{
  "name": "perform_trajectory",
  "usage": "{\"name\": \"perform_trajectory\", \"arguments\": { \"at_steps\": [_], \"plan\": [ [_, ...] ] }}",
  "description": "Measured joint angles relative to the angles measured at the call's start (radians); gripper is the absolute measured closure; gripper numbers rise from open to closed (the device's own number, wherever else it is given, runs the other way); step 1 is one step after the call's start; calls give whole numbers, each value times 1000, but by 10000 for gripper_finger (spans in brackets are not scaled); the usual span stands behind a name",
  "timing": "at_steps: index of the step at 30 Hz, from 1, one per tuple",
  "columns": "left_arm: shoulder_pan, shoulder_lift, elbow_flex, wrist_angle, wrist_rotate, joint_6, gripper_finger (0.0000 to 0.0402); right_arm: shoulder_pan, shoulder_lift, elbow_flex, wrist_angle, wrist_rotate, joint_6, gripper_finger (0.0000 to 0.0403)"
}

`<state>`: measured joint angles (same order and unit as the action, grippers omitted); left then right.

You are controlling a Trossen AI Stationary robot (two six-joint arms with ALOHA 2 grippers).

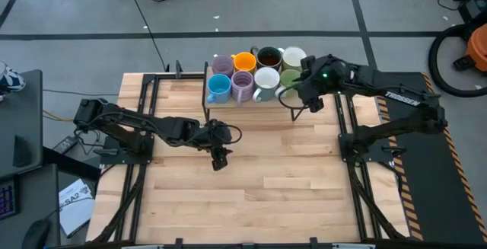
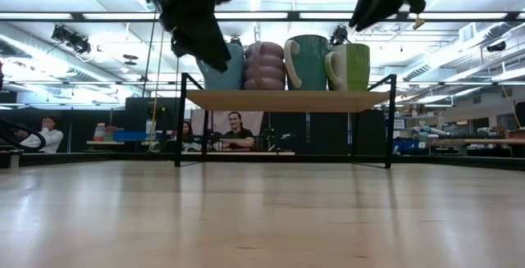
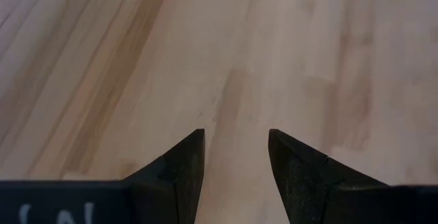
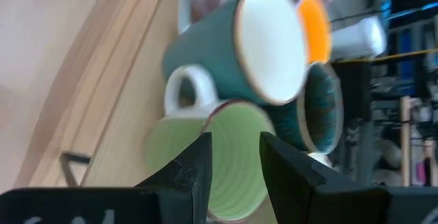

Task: Place coffee mugs
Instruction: Return to Home Position

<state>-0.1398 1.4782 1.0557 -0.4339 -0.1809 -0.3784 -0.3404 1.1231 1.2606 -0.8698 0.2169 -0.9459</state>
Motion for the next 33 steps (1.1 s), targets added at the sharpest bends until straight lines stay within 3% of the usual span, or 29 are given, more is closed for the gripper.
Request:
{"name": "perform_trajectory", "arguments": {
  "at_steps": [7,14,22,28,33],
  "plan": [
    [0,-88,0,53,29,35,232,57,-89,0,74,-1,79,275],
    [-2,-290,2,68,27,162,232,106,-173,0,91,-44,304,275],
    [-5,-535,-8,-64,25,327,232,119,-254,0,73,-110,584,275],
    [-5,-746,-257,76,26,338,232,119,-281,0,25,-267,682,275],
    [-4,-961,-478,193,25,308,232,119,-281,0,22,-319,725,275]
  ]
}}
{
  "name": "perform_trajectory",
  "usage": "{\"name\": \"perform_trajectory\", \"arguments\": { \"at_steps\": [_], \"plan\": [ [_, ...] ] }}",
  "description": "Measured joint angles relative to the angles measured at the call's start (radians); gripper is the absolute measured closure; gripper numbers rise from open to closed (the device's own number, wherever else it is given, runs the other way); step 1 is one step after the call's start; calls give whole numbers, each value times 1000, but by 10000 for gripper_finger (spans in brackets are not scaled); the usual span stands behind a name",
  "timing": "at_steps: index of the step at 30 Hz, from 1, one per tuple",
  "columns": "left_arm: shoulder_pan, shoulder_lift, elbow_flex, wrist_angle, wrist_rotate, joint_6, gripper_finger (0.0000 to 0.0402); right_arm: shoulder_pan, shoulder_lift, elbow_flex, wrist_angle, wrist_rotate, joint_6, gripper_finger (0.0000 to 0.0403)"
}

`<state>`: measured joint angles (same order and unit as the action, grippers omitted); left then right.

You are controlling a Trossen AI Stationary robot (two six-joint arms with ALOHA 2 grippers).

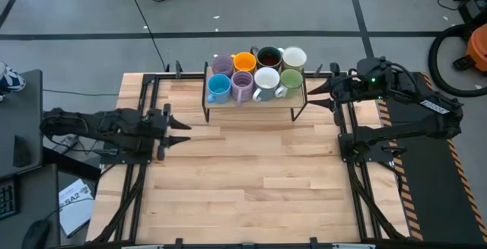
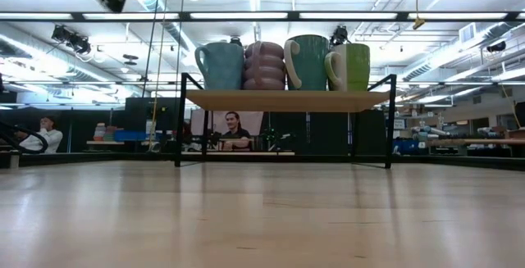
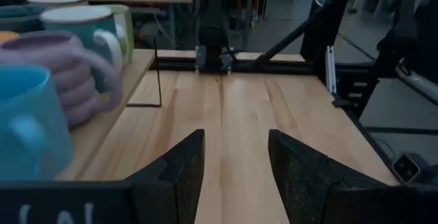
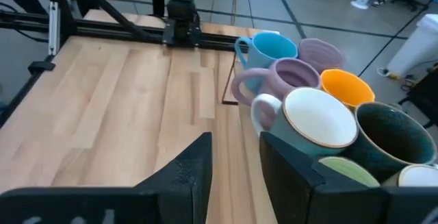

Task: Place coffee mugs
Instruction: Return to Home Position

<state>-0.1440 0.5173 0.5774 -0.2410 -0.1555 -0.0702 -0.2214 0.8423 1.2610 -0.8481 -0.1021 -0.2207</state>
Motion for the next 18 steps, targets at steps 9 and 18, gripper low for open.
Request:
{"name": "perform_trajectory", "arguments": {
  "at_steps": [9,18],
  "plan": [
    [1,-349,-230,7,0,-5,232,0,-35,-158,184,0,19,275],
    [1,-510,-361,3,2,-5,232,-2,-123,-397,380,0,87,275]
  ]
}}
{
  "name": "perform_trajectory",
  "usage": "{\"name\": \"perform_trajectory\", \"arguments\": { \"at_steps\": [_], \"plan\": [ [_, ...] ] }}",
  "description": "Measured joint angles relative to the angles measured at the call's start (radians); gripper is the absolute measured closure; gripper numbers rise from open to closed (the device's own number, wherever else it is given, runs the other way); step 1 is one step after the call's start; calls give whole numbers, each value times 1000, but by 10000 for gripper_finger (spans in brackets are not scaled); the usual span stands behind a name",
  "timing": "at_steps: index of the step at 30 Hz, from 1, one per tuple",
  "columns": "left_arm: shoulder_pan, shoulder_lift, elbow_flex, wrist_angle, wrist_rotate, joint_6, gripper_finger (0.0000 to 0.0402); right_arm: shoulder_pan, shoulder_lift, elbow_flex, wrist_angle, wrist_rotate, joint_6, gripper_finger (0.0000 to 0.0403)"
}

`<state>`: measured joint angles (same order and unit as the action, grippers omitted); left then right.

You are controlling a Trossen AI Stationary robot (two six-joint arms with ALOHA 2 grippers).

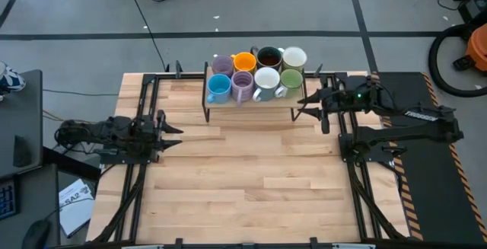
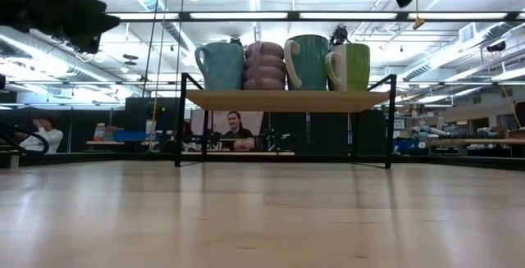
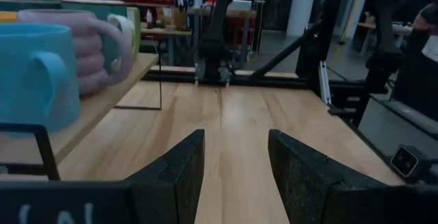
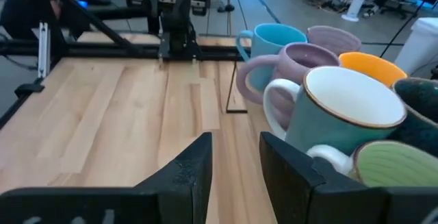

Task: Place coffee mugs
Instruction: Return to Home Position

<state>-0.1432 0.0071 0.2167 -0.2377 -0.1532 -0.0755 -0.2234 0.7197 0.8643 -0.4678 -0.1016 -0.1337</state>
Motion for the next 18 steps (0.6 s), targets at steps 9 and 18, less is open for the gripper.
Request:
{"name": "perform_trajectory", "arguments": {
  "at_steps": [9,18],
  "plan": [
    [0,-4,-47,51,1,13,232,-2,-143,-233,222,-23,76,275],
    [0,-3,-150,201,1,9,232,-3,-289,-440,374,-23,120,275]
  ]
}}
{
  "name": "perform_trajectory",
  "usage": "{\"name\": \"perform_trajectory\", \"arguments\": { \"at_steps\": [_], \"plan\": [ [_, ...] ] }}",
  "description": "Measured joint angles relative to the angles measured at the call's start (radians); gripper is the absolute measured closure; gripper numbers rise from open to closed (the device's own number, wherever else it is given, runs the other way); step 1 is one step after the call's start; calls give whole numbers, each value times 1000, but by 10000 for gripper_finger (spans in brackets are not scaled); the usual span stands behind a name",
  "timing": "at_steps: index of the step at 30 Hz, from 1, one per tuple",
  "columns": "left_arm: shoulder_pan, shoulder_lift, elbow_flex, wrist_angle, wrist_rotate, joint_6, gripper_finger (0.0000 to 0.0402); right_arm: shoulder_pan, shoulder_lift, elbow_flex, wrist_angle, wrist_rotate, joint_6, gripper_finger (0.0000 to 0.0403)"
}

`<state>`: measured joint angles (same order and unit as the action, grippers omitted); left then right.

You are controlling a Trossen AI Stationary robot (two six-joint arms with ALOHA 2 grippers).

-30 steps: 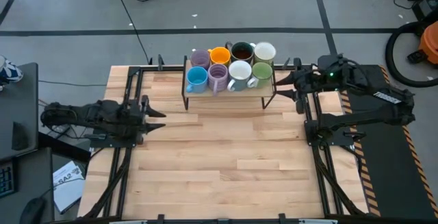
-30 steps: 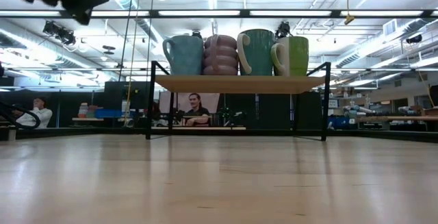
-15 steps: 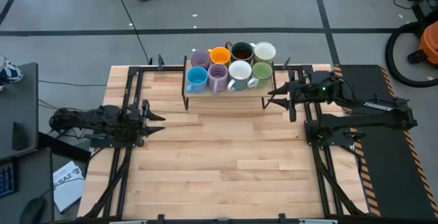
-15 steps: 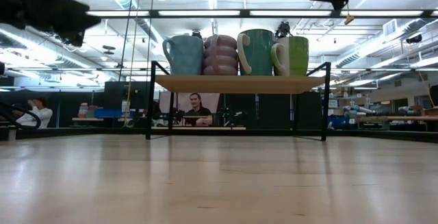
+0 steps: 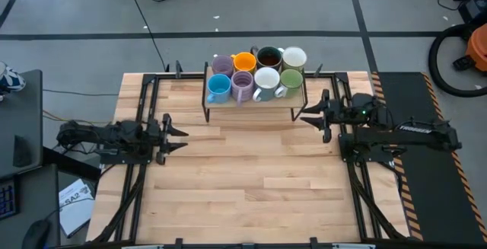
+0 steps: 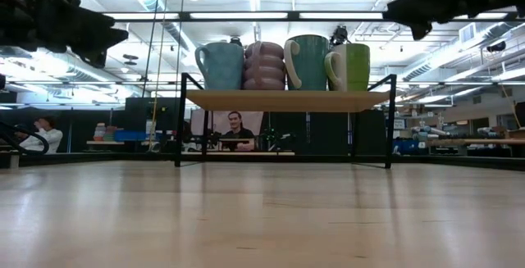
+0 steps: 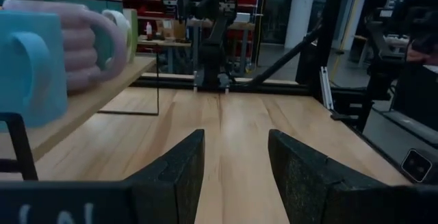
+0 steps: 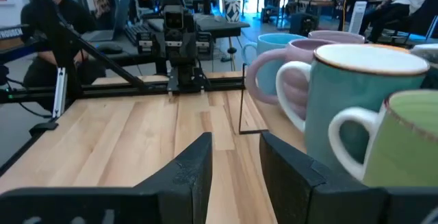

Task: Place coffee mugs
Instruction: Return to Home Position

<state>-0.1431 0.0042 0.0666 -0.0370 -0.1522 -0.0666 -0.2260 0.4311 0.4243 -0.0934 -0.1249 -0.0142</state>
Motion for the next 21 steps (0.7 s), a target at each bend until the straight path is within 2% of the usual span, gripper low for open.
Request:
{"name": "perform_trajectory", "arguments": {
  "at_steps": [7,21],
  "plan": [
    [0,0,-58,90,4,-1,232,-1,-94,-128,102,0,23,275],
    [1,1,-59,94,1,0,232,-2,-270,-306,157,1,39,275]
  ]
}}
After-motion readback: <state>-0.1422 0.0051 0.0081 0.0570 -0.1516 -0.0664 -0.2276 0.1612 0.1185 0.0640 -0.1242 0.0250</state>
